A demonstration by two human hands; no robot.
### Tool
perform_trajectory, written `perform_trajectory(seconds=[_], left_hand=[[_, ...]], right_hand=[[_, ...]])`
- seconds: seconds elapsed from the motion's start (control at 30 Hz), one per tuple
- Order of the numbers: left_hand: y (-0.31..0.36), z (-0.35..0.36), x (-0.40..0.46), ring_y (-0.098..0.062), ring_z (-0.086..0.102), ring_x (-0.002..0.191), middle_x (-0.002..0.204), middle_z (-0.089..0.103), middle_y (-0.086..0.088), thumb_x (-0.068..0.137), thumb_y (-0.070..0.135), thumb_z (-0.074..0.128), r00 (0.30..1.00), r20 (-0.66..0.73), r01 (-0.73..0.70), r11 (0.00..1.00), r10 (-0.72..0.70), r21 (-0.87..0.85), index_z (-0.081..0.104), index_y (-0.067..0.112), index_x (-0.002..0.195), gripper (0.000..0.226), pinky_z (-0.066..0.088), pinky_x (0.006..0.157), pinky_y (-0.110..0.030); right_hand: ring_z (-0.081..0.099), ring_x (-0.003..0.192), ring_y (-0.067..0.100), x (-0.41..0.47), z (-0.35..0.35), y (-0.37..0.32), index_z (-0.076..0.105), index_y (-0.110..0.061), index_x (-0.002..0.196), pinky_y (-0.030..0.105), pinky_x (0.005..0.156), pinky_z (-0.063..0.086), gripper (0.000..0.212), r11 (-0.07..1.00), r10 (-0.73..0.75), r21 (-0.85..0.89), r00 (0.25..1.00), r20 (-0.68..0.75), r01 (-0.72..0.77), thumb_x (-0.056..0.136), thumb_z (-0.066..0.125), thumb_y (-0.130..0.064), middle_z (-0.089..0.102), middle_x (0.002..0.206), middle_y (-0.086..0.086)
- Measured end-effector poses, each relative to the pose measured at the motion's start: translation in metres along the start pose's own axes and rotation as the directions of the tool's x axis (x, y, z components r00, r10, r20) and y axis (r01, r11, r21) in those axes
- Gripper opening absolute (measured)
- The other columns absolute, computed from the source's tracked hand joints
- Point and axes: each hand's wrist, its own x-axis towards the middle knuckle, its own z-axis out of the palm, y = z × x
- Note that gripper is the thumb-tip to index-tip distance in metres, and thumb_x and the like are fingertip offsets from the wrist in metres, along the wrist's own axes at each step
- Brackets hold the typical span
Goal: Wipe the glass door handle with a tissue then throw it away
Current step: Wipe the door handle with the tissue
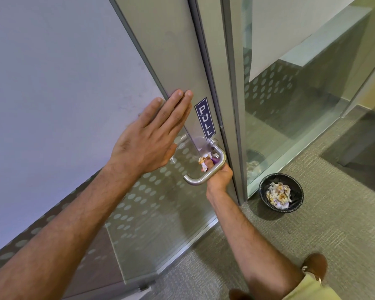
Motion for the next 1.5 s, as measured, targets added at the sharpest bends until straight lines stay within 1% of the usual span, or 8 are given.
perform_trajectory(seconds=[0.2, 0.47, 0.63, 0.87, 1.07, 1.17, 1.33, 1.5], left_hand=[[0.002, 0.003, 0.000, -0.031, 0.016, 0.163, 0.177, 0.007, -0.018, 0.100, 0.060, 0.034, 1.000, -0.012, 0.007, 1.000, -0.007, 0.006, 0.008, -0.003, 0.169, 0.097, 0.015, 0.130, -0.045], [0.002, 0.003, 0.001, -0.030, 0.017, 0.163, 0.177, 0.009, -0.017, 0.099, 0.062, 0.034, 1.000, -0.015, 0.006, 1.000, -0.006, 0.007, 0.009, -0.003, 0.169, 0.098, 0.016, 0.130, -0.045], [0.002, 0.003, 0.001, -0.030, 0.015, 0.164, 0.177, 0.006, -0.018, 0.099, 0.062, 0.033, 1.000, -0.002, 0.003, 1.000, -0.003, 0.007, 0.006, -0.003, 0.169, 0.099, 0.010, 0.130, -0.046], [0.000, 0.003, 0.001, -0.030, 0.014, 0.164, 0.177, 0.007, -0.017, 0.098, 0.059, 0.035, 1.000, -0.024, 0.002, 1.000, -0.002, 0.020, 0.009, -0.001, 0.169, 0.097, 0.002, 0.130, -0.046], [-0.002, 0.000, 0.000, -0.034, 0.006, 0.164, 0.177, -0.001, -0.021, 0.098, 0.060, 0.038, 1.000, -0.015, 0.024, 0.999, -0.025, -0.023, 0.001, -0.005, 0.168, 0.103, -0.001, 0.132, -0.050], [-0.003, 0.001, -0.001, -0.035, 0.003, 0.164, 0.177, -0.004, -0.022, 0.100, 0.056, 0.038, 0.999, -0.009, 0.033, 0.997, -0.033, -0.067, -0.002, -0.006, 0.167, 0.100, -0.002, 0.132, -0.049], [-0.002, 0.002, -0.001, -0.035, 0.002, 0.164, 0.176, -0.005, -0.022, 0.101, 0.052, 0.035, 1.000, 0.003, 0.018, 0.996, -0.018, -0.084, -0.003, -0.006, 0.167, 0.096, -0.003, 0.131, -0.049], [-0.001, 0.001, -0.001, -0.034, 0.009, 0.164, 0.177, 0.003, -0.020, 0.100, 0.053, 0.036, 1.000, -0.020, 0.011, 0.998, -0.013, -0.067, 0.004, -0.005, 0.168, 0.095, 0.004, 0.132, -0.049]], right_hand=[[0.062, 0.061, 0.012, 0.010, -0.009, 0.010, 0.070, -0.001, 0.090, 0.026, 0.058, 0.054, 0.014, 0.997, 0.020, -0.076, 0.991, -0.133, -0.030, 0.078, 0.067, 0.004, 0.069, 0.074, 0.003], [0.059, 0.070, 0.020, 0.019, -0.019, 0.022, 0.063, -0.003, 0.082, 0.032, 0.062, 0.055, 0.007, 0.920, -0.022, -0.381, 0.959, -0.282, -0.091, 0.082, 0.066, 0.003, 0.070, 0.084, 0.016], [0.057, 0.065, 0.015, 0.027, -0.045, 0.010, 0.063, -0.003, 0.091, 0.019, 0.053, 0.042, 0.013, 0.851, -0.003, -0.506, 0.964, -0.266, -0.137, 0.082, 0.068, 0.005, 0.065, 0.090, 0.012], [0.065, 0.082, 0.023, 0.020, -0.088, -0.028, 0.062, -0.006, 0.102, 0.040, 0.077, 0.060, 0.021, 0.843, -0.114, -0.537, 0.962, -0.246, -0.037, 0.084, 0.069, 0.002, 0.068, 0.103, 0.014], [0.067, 0.084, 0.017, -0.007, -0.069, -0.073, 0.068, -0.012, 0.105, 0.028, 0.070, 0.056, 0.021, 0.846, -0.192, -0.509, 0.981, -0.016, 0.158, 0.087, 0.066, -0.002, 0.070, 0.095, 0.003], [0.064, 0.083, 0.022, -0.019, -0.062, -0.078, 0.069, -0.001, 0.100, 0.029, 0.071, 0.054, 0.017, 0.891, -0.093, -0.442, 0.994, 0.053, 0.107, 0.085, 0.066, 0.006, 0.070, 0.095, 0.014], [0.064, 0.098, 0.032, -0.029, -0.057, -0.070, 0.066, 0.003, 0.085, 0.042, 0.099, 0.051, 0.010, 0.975, 0.158, -0.171, 0.985, 0.070, -0.144, 0.088, 0.057, 0.006, 0.068, 0.094, 0.022], [0.063, 0.104, 0.033, -0.026, -0.040, -0.056, 0.055, 0.009, 0.116, 0.040, 0.097, 0.052, 0.035, 0.970, 0.153, -0.201, 0.984, 0.088, -0.133, 0.083, 0.061, 0.017, 0.066, 0.094, 0.013]])
